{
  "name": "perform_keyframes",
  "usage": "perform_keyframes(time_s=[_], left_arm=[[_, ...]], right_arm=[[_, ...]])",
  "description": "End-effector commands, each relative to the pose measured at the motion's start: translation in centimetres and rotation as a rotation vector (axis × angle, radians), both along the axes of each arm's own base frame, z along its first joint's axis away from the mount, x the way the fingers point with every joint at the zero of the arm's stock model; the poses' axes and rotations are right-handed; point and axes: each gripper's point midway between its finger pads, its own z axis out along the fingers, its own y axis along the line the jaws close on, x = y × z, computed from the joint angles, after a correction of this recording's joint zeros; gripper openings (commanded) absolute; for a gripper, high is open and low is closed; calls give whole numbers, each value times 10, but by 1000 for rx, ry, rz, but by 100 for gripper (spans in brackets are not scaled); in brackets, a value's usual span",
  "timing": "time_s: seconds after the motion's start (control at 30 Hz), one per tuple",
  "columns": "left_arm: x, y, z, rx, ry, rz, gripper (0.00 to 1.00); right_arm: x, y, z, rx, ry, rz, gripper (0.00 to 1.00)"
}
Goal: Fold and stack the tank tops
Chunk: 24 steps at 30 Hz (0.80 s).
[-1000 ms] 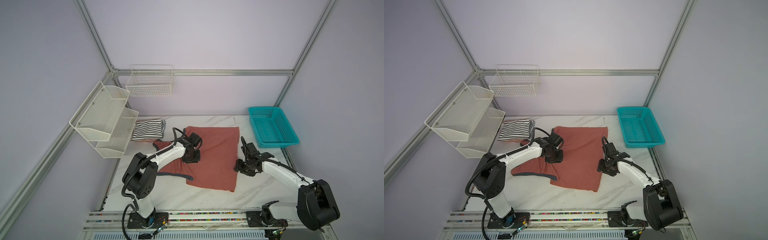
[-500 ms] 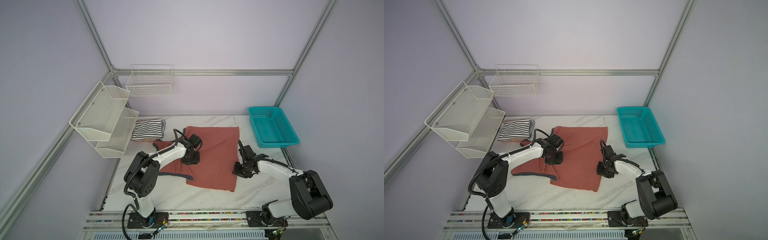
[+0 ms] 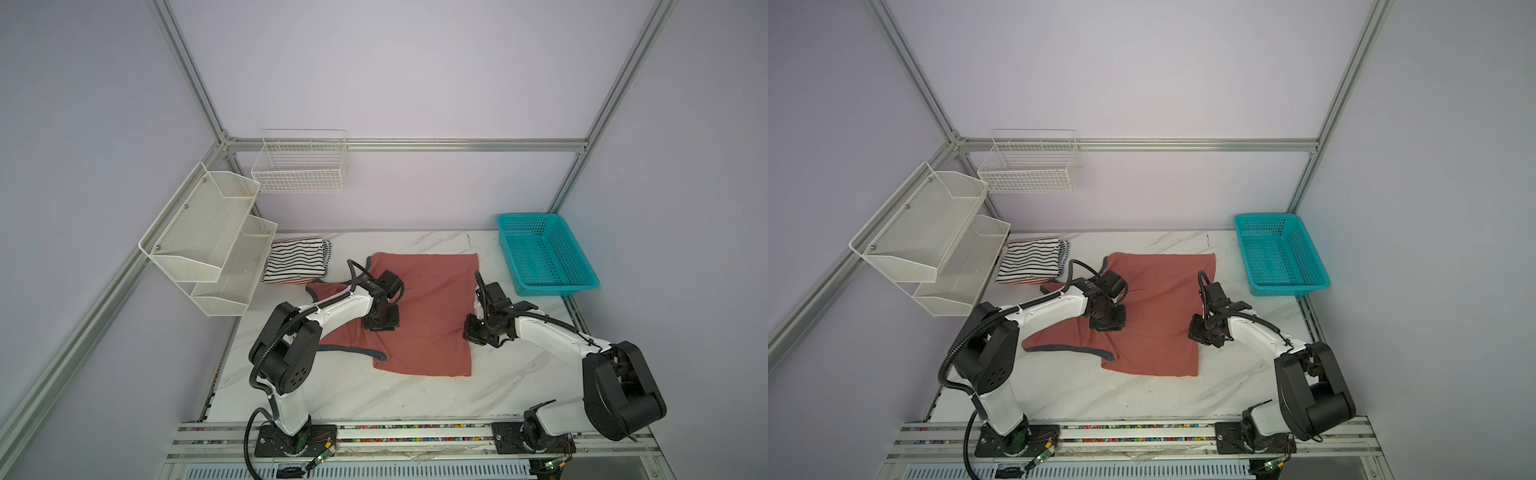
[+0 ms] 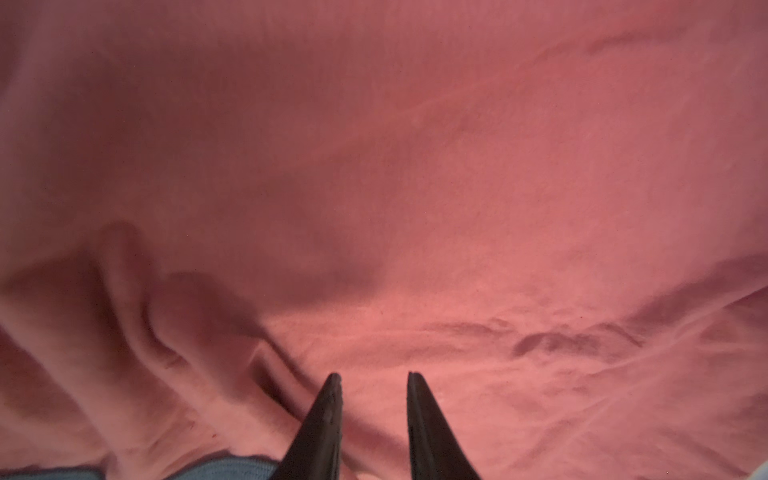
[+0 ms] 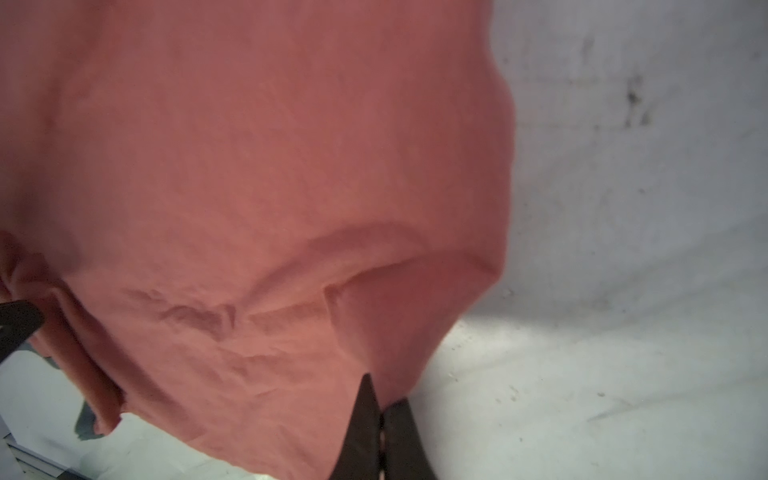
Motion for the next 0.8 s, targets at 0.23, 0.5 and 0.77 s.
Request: perform_keyframes(time_s=[0.23,0.5,0.77], left_arm=[[-15,9,-15,20,39,3,28],[-19,12,-21,24,47,7,28],[-21,12,-25,26,54,5,28]], right_arm=[[13,26,-3,-128,57,108,2],[9,71,-7,-192,78,209,11],[-7,101,-21,-175,113,265,39]])
